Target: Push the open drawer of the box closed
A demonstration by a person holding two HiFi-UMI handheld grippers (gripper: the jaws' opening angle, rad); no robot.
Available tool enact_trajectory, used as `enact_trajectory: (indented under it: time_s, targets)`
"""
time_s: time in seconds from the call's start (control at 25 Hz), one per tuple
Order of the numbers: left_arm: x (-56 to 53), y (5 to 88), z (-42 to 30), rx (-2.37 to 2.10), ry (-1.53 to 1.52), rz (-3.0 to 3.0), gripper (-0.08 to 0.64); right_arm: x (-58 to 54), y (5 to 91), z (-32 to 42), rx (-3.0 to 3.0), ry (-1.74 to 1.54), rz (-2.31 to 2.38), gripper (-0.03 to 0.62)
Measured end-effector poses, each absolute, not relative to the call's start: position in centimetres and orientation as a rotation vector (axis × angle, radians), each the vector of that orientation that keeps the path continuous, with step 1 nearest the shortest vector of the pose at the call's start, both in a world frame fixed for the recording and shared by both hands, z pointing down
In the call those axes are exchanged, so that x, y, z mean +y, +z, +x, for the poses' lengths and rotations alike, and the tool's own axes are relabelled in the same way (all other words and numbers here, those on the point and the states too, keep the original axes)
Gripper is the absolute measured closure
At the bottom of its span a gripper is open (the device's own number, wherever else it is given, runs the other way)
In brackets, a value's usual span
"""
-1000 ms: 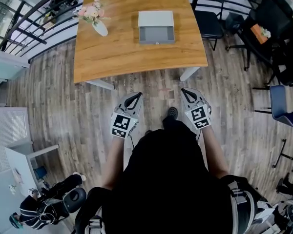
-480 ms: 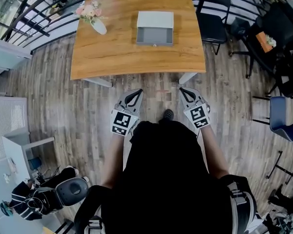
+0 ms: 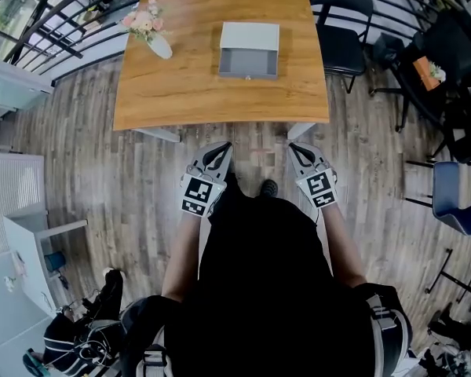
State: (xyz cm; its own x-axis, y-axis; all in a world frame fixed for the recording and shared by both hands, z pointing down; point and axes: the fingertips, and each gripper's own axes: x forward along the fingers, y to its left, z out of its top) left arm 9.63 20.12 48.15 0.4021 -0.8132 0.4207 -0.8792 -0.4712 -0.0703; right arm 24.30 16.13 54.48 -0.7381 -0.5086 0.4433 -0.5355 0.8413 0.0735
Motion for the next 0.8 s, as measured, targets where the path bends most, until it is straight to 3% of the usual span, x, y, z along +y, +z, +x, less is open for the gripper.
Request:
enact_trajectory:
  time_s: [0.8]
  targets:
    - [10.9, 47.7, 2.0, -1.421, 0.600, 2.549, 0.538, 7.7, 53.6, 18.5, -2.507, 0.108, 0.914, 0.575]
